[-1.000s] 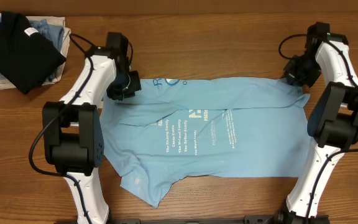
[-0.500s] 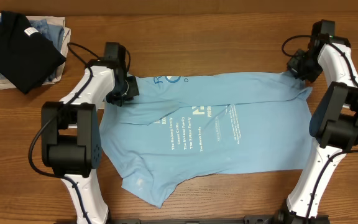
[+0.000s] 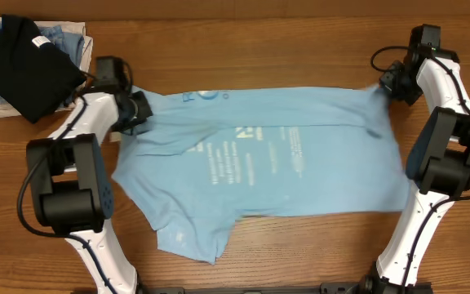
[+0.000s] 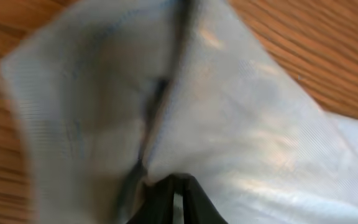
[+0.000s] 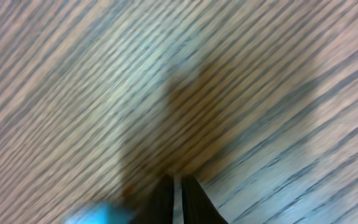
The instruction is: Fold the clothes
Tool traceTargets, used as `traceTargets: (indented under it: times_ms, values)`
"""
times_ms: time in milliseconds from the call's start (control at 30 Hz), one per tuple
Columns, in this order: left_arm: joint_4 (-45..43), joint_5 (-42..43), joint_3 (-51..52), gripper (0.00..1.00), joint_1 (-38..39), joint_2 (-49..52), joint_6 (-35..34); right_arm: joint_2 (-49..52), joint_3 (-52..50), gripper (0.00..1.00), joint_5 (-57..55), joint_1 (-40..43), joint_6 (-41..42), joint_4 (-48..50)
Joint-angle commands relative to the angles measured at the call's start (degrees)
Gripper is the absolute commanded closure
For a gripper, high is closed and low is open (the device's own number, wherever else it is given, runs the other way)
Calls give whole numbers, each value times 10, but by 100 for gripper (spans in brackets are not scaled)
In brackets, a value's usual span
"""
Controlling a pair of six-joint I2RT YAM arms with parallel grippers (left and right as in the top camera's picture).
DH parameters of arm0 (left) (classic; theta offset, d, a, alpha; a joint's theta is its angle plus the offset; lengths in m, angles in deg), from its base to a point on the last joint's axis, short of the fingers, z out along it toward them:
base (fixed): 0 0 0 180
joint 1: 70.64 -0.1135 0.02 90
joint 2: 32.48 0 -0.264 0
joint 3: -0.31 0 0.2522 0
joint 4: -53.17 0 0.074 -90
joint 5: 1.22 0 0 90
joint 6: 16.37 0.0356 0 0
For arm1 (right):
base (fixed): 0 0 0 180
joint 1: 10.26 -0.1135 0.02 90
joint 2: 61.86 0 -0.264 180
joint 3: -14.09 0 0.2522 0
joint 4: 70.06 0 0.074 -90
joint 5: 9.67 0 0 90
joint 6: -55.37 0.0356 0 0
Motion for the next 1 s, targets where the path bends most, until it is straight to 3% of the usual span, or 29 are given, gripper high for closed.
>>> traceTargets:
  times_ms: [0,133,233,400,600,700,800,967]
  values:
    - [1,-22,10,82,-26,10,14,-5,-6,90,-21,6,5,3]
    - [18,-17,-8,75,-28,10,35,-5,23,93,-18,7,5,-23]
    - [55,-17,-43,58,-28,10,49,-8,76,96,-4,7,5,-71]
    - [150,-17,-133,43,-27,10,53,-15,205,96,69,5,-11,-191]
    - [274,3,-217,37,-16,10,53,-15,265,93,176,-19,-82,-313]
    - [325,34,-221,43,-7,10,38,-14,236,93,175,-39,-100,-343]
    - [357,43,-209,55,3,10,37,-14,196,93,175,-58,-105,-342]
    - [366,43,-181,67,14,10,37,-14,115,93,175,-82,-103,-296]
